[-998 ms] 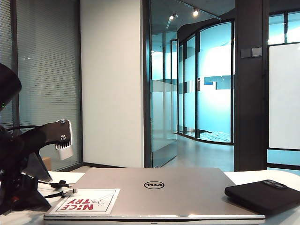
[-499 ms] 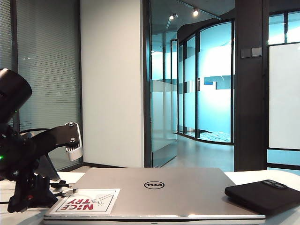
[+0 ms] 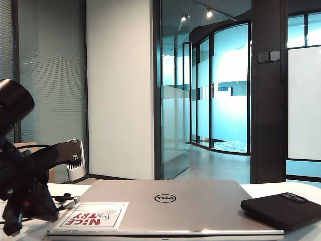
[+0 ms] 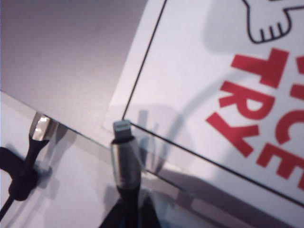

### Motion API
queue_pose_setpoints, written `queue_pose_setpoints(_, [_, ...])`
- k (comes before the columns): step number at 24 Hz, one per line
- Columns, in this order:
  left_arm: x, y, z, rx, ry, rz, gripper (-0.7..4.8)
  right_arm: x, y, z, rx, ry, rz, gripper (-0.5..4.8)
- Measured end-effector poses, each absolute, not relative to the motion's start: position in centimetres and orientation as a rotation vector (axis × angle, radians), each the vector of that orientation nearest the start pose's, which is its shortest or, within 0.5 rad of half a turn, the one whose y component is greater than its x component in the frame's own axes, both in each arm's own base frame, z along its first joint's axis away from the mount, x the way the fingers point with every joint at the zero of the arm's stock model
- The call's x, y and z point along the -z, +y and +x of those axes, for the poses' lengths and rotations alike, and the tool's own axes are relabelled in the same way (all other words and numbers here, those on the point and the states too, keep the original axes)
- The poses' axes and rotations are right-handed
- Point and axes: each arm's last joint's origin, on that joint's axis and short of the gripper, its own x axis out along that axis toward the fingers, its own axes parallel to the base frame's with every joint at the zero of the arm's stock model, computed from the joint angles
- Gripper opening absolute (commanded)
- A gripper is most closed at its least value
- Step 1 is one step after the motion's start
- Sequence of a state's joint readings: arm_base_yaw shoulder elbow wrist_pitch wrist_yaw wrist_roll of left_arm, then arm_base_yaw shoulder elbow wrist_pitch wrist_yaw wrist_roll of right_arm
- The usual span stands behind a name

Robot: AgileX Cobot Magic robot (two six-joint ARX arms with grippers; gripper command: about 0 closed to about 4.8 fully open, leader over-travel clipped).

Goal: Pick up the charging cable and the phone, plug the charging cable into the charging port on the phone, and finally place them back on the table.

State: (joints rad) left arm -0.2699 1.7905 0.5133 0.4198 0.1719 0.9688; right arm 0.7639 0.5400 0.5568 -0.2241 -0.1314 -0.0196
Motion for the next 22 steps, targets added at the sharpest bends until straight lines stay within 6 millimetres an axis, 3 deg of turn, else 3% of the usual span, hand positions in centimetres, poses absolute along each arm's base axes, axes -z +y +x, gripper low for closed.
queue_pose_setpoints(2, [-7.4, -7.6, 25.5, 0.806, 0.617, 0.925, -0.06, -28.3, 9.4, 9.3, -0.894, 0.195, -0.085, -0.02])
queue_pose_setpoints(15, [-13.3, -7.4, 24.6, 0.583, 0.635, 0.454, -0.06, -28.3, 9.2, 9.5, -0.78, 0.196, -0.082, -0.02])
queue_pose_setpoints(19, [-16.6, -8.5, 23.4, 0.548, 0.564, 0.247, -0.06, -28.3, 9.0, 9.8, -0.64, 0.222, -0.014, -0.02])
queue_pose_setpoints(22, [-17.8, -9.0, 22.8, 0.537, 0.542, 0.132, -0.06, -28.3, 8.8, 10.0, -0.608, 0.226, 0.0, -0.02])
